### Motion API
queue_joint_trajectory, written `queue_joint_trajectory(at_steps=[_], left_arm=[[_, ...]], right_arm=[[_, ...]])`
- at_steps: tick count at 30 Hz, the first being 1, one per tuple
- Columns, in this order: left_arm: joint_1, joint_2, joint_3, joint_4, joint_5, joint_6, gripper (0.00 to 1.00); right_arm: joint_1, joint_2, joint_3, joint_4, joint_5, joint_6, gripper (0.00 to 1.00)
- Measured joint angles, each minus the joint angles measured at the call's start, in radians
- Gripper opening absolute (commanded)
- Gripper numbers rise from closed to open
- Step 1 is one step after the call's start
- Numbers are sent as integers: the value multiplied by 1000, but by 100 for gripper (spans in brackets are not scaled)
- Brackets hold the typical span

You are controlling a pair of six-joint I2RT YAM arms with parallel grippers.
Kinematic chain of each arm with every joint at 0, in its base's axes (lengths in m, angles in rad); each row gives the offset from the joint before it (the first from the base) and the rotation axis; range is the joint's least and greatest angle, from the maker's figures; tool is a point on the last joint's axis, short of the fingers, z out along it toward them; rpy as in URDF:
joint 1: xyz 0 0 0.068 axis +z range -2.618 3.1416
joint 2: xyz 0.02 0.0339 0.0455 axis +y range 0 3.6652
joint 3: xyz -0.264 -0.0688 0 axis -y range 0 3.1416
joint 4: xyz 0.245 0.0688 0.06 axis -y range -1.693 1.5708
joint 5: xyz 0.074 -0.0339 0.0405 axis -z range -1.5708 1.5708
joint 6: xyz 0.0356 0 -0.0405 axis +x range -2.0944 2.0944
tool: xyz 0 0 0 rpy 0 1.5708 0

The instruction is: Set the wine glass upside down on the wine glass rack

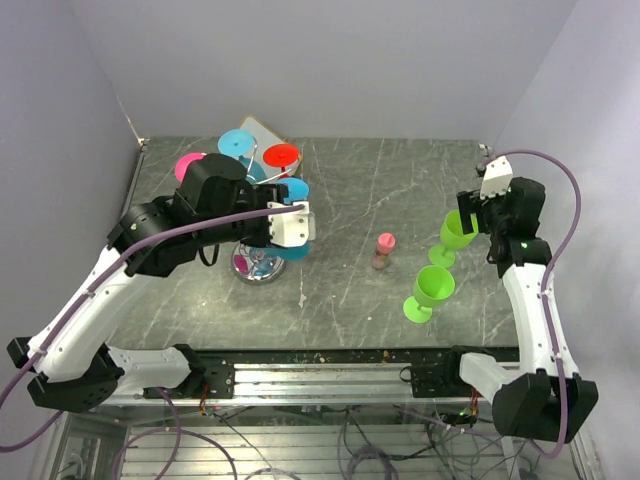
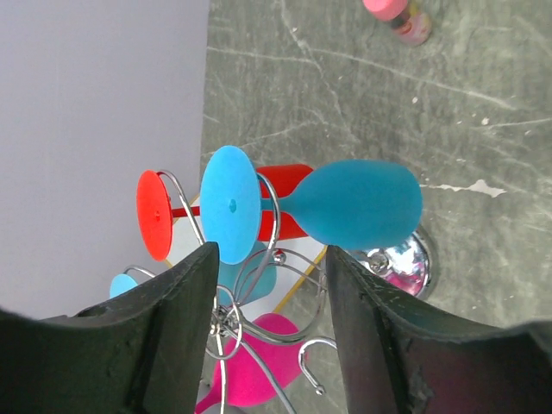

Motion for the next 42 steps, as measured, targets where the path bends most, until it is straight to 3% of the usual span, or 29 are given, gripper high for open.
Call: queue_joint_trajectory(at_steps=[4,23,30,42], left_arm=[[21,-24,13,-24,66,-18,70],[43,-68,-12,-42,106,-14,72],[45,-68,-31,-40,104,-13,71],[68,-69,-36,-39,96,-20,73]], right_arm=[[-19,64,19,-30,63,14,80],[-55,301,71,-68,42,52,38],[-55,343,71,-87,1,51,19],[-53,345,152,-139,-76,48,0]])
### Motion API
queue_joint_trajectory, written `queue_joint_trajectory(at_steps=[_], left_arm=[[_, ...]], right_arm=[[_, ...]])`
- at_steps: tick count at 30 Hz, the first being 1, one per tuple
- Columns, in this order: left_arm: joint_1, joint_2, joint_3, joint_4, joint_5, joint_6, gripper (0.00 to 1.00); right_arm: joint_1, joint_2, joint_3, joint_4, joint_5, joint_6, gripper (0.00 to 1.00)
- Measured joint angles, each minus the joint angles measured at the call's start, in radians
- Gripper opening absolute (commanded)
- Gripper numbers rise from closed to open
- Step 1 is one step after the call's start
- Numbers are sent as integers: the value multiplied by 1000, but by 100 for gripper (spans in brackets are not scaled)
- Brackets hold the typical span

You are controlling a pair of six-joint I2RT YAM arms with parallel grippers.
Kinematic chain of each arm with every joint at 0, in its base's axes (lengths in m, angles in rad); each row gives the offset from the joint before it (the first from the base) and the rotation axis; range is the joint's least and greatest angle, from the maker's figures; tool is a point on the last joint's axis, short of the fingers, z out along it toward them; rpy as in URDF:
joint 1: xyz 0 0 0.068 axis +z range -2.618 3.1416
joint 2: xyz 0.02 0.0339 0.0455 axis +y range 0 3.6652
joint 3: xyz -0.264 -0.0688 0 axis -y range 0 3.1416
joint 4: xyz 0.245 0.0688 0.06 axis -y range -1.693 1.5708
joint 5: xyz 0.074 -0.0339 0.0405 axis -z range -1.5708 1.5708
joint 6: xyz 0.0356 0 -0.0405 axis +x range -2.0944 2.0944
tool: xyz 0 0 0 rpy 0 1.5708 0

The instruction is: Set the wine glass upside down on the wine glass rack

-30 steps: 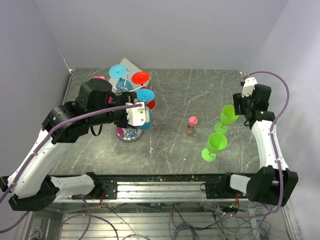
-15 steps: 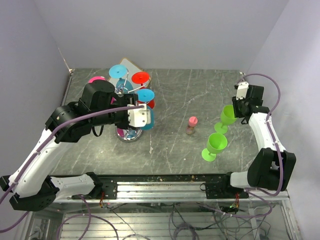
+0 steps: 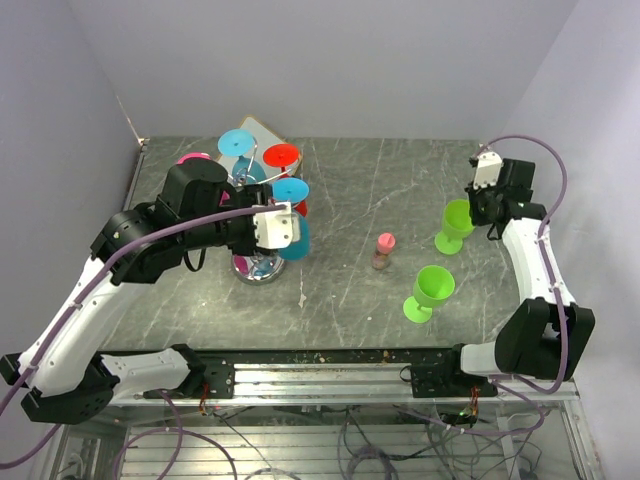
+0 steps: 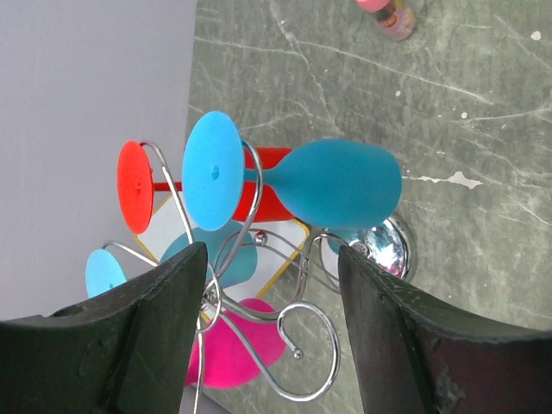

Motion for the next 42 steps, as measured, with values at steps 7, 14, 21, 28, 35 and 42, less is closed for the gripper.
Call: queue_joint_trajectory(at_steps=[7,14,21,28,35,42], left_arm=[[64,-45,-22,44,-20,-74,85],[152,-97,-23,145,-33,-239,89],[288,-113,-25,267,-8,-489,87],[441,-143,-35,374,84,-716,85],[476,-119,-40,444,205,-880,83],[477,-44,-29,540,279,-1011,78]], right_arm=[[5,0,189,-76,-101,-13,0],[48,-13,375,-118,-221,-3,0],[164,-88,474,-86,-332,35,0],[273,-130,542,19,-427,124,0],[289,-157,556,187,-553,294,0],[311,-150,607,297,-642,450,0]])
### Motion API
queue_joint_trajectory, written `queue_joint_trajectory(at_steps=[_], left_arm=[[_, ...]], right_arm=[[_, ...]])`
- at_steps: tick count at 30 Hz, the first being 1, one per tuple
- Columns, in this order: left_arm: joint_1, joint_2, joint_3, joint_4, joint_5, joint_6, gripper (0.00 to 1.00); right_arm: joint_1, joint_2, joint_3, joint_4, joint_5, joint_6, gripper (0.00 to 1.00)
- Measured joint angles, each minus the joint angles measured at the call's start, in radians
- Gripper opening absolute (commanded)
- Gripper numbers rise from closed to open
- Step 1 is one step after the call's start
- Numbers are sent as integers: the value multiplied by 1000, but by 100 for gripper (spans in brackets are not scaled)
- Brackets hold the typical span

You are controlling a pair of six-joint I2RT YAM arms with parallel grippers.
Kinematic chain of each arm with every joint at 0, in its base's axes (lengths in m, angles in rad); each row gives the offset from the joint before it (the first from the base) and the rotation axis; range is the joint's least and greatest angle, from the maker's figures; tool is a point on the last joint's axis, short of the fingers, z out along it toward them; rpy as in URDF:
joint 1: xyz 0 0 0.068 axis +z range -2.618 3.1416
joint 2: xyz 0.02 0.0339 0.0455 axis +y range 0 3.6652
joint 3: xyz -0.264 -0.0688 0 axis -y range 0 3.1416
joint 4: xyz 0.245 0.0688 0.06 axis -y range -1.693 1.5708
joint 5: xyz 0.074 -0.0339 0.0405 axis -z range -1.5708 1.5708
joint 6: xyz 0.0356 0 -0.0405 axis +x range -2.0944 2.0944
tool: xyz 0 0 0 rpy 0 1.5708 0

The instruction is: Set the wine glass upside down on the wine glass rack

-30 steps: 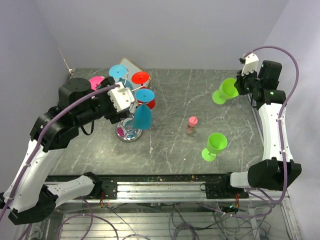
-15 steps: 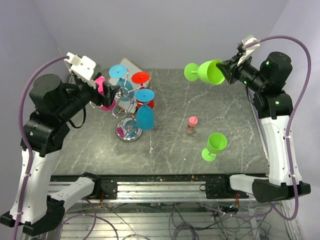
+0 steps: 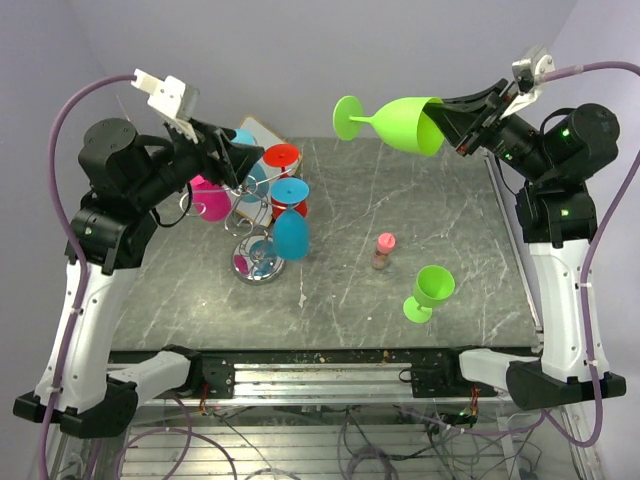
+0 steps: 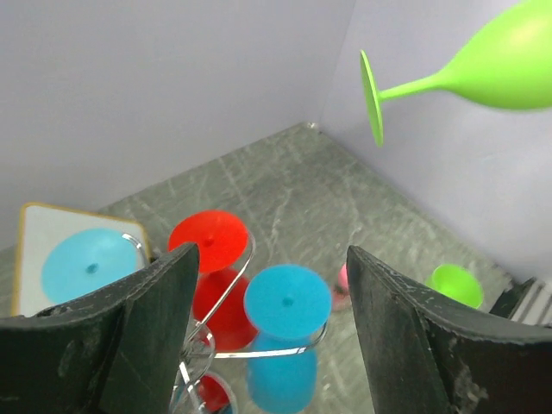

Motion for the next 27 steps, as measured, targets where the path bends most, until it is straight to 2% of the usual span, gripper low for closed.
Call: queue_joint_trajectory(at_steps=[7,12,23,27], left_arm=[[0,97,59,111,19,-209,78],[-21,181,118,189,46,-301,79],[-145,280,144,225,25,-356,78],[-175,306,147,223,6,-359,73]], right_arm=[[8,21,22,84,-19,135,0],[28,48,24,106,-22,179,0],[64,81,22,115,-18,202,0],[71,81,11,122,-16,201,0]])
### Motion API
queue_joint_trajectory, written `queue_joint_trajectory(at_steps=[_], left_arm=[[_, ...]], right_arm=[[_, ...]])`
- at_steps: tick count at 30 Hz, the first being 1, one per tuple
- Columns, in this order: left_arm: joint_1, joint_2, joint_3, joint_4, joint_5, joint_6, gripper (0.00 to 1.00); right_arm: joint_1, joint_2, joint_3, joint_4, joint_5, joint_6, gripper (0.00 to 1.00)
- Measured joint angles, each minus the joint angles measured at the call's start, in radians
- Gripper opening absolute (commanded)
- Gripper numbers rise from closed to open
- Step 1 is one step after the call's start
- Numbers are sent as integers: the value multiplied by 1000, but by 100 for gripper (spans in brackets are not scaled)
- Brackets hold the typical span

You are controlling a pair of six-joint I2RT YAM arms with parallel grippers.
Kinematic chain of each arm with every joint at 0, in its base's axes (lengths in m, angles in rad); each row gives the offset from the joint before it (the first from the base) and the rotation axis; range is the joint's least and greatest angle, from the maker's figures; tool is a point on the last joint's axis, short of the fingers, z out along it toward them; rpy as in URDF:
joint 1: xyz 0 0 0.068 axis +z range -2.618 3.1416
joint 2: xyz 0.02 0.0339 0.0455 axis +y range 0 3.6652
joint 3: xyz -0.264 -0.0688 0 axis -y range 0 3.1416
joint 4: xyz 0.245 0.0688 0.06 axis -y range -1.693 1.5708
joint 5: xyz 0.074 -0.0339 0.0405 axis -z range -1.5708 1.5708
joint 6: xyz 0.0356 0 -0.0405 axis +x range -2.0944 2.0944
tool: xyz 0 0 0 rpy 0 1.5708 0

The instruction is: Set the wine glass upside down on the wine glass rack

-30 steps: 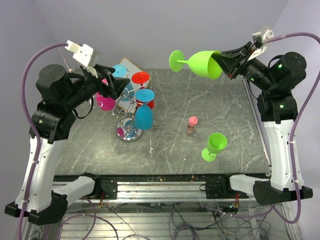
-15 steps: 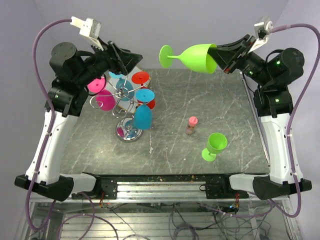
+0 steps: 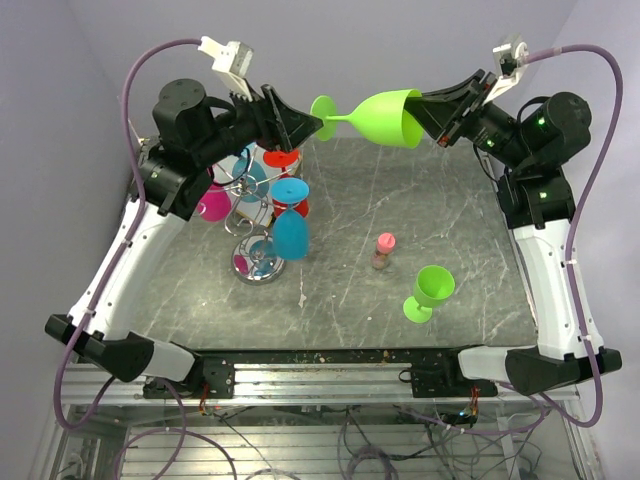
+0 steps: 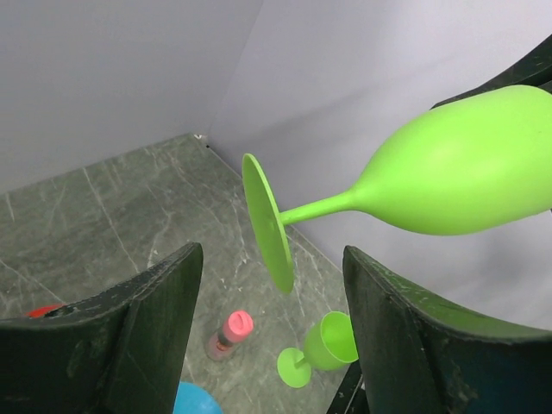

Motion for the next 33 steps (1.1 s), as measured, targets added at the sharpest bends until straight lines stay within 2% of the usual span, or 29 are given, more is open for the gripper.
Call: queue_joint_trajectory(at_steps=[14,21,30,33], left_arm=[[-50,55,11,-6,-36,10,39],[-56,57,11,-6,-38,16,32],[-58,65,11,-6,-44,27,16],[-60,66,12,-14,-58,36,7]], right_arm=[[4,-5,-39,-2,21,-24,0],[4,-7,-45,-1,21,-24,0],[4,-23,-61,5,20,-25,0],[4,-28,-76,12,16,-26,2]])
